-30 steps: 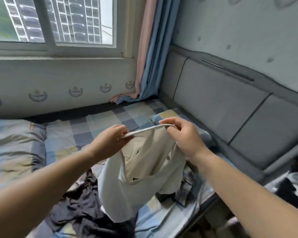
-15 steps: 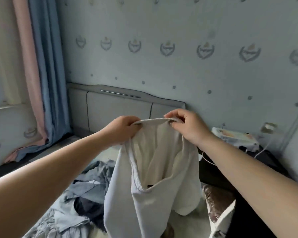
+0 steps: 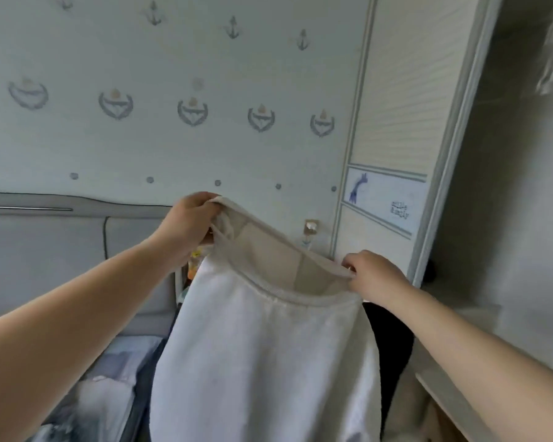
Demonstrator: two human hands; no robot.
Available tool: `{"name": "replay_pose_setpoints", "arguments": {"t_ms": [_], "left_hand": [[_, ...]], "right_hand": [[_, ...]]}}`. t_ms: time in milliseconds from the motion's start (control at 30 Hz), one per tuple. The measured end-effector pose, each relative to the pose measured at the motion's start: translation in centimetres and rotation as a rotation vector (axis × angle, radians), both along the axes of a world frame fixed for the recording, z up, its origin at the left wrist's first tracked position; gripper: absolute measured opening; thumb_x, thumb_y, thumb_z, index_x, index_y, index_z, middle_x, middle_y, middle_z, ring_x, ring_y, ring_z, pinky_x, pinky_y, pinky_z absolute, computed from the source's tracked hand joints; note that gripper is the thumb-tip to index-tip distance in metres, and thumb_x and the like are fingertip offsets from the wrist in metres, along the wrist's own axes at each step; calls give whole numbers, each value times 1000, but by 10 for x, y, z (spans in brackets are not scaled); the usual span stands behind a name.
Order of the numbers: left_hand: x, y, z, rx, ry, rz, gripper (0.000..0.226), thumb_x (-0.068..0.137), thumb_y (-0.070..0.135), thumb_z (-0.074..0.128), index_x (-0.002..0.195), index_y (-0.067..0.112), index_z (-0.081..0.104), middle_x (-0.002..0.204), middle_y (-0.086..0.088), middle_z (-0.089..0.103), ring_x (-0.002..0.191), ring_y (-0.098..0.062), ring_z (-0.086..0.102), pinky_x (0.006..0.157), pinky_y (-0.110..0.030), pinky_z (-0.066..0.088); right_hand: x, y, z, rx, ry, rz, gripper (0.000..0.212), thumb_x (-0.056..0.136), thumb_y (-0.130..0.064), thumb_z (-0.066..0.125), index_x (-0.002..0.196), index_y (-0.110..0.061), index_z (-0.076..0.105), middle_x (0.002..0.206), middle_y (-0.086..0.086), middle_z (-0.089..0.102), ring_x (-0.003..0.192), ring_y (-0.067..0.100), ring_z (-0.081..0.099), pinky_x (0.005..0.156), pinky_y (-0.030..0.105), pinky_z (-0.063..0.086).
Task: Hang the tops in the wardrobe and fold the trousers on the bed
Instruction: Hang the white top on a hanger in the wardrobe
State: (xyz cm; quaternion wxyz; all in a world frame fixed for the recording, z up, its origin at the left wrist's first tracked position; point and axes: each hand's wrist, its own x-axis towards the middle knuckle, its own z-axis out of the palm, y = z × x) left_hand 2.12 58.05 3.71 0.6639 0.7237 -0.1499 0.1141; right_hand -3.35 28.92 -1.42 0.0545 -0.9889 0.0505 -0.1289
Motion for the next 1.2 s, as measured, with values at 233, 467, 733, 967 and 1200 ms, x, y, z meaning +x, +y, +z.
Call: {"name": "replay_pose_setpoints", "arguments": {"t_ms": [233, 467, 733, 967, 1200], "left_hand": [[29, -135, 11, 274, -150, -4, 25, 93, 6, 43, 94, 15, 66, 83, -9, 63, 83, -28, 61, 80, -46, 53], [59, -243, 34, 498, -372, -22, 20, 95, 22, 54, 92, 8, 68, 76, -6, 60, 68, -21, 51, 58, -23, 38], [126, -372, 78, 706, -561, -108, 30, 95, 36, 50, 83, 11, 63, 85, -9, 62, 79, -27, 53, 69, -32, 42], [162, -473, 111, 482, -276, -519, 25, 97, 25, 46, 81, 10, 59, 68, -10, 65, 53, -21, 66, 47, -28, 56], [177, -542, 131, -207, 282, -1319, 13, 98, 1, 46, 96, 6, 58, 72, -7, 65, 53, -9, 64, 48, -20, 54]], "right_hand": [[-51, -141, 63, 301, 259, -195, 7, 84, -18, 58, 88, -15, 62, 71, 3, 67, 50, 7, 62, 46, 19, 47], [-88, -233, 117, 936, -152, -167, 21, 88, 8, 53, 89, -11, 62, 76, 5, 66, 59, 7, 67, 50, 18, 53], [-82, -285, 158, 1148, -399, -162, 29, 91, 5, 44, 93, -10, 69, 86, 7, 72, 75, 16, 68, 64, 26, 57], [-56, -330, 185, 1014, -696, -493, 24, 83, 4, 43, 88, -11, 60, 76, 7, 49, 65, 17, 49, 53, 21, 46], [-42, -370, 213, 1059, -987, -554, 27, 85, 9, 43, 71, -6, 62, 55, 6, 61, 42, 11, 60, 42, 20, 49]]}}
